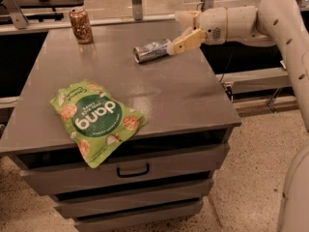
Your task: Knock redbull can over
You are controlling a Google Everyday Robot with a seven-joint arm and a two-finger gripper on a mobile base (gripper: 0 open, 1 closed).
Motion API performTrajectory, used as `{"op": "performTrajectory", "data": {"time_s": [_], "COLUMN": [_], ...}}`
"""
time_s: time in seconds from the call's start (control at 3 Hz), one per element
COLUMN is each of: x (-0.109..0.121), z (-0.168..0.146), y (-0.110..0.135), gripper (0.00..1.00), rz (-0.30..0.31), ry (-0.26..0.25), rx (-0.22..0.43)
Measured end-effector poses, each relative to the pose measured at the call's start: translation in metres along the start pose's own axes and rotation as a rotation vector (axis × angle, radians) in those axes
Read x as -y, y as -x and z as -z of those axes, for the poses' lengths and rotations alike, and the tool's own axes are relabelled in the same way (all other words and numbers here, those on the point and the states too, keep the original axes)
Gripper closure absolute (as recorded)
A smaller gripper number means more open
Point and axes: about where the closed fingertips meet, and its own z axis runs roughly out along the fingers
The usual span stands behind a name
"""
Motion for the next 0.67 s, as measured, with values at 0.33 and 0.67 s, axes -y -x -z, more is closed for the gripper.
{"op": "performTrajectory", "data": {"time_s": [0.33,0.67], "x": [-0.0007,-0.0008], "z": [0.0435,0.0454], "y": [-0.0050,-0.0070], "gripper": [0.00,0.00], "rz": [0.064,0.070], "ry": [-0.050,-0.051], "rx": [-0.094,-0.106]}}
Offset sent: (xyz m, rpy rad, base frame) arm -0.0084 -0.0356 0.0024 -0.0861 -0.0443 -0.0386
